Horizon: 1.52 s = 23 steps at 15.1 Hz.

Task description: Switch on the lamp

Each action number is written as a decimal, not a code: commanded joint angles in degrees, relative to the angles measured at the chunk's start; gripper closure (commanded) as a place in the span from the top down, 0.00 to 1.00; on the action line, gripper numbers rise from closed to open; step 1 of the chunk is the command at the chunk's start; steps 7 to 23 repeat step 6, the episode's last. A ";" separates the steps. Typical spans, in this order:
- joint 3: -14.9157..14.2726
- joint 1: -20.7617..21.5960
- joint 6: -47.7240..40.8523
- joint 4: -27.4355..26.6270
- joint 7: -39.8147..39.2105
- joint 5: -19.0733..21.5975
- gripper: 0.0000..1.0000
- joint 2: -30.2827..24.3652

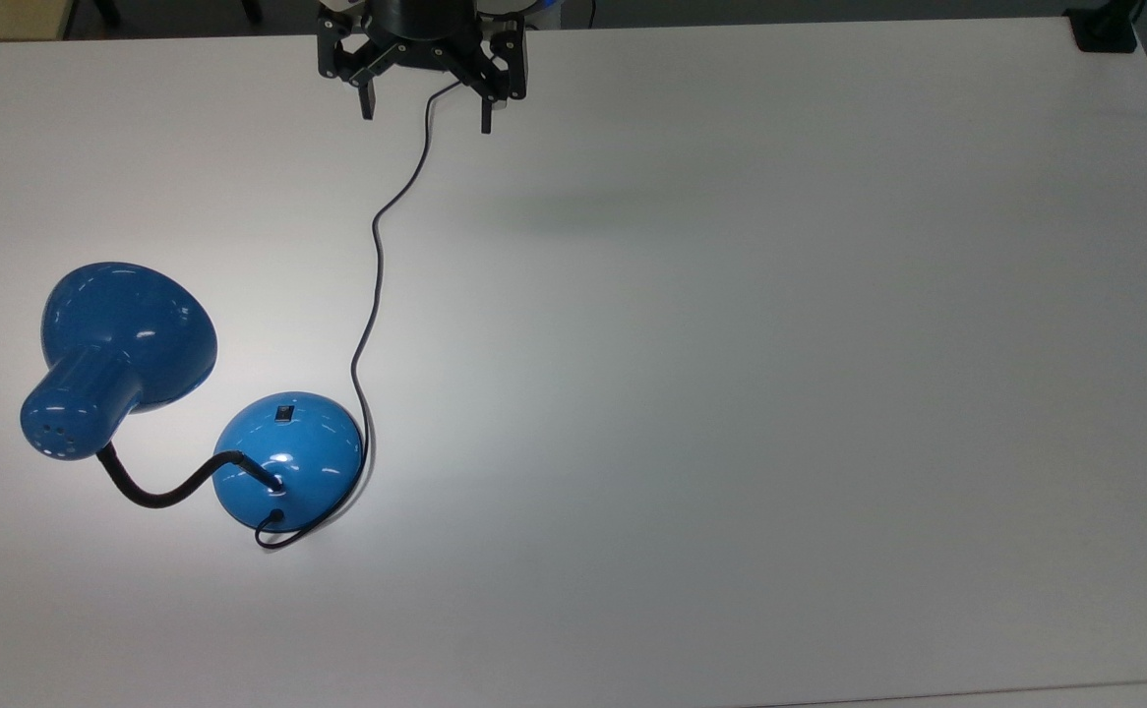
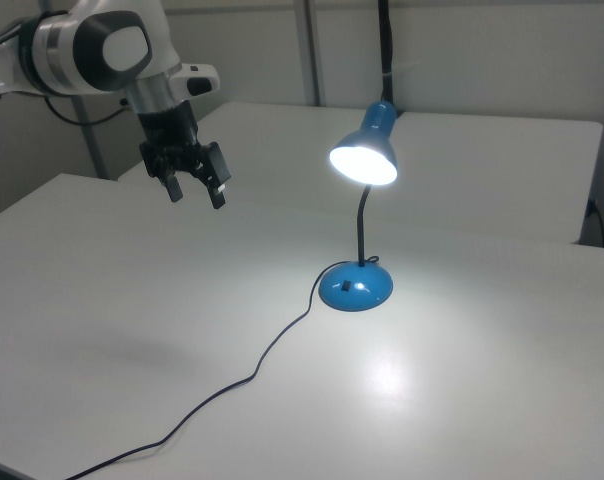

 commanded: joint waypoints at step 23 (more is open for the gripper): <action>-1.16 0.29 -3.93 3.94 2.77 0.34 1.00 0.58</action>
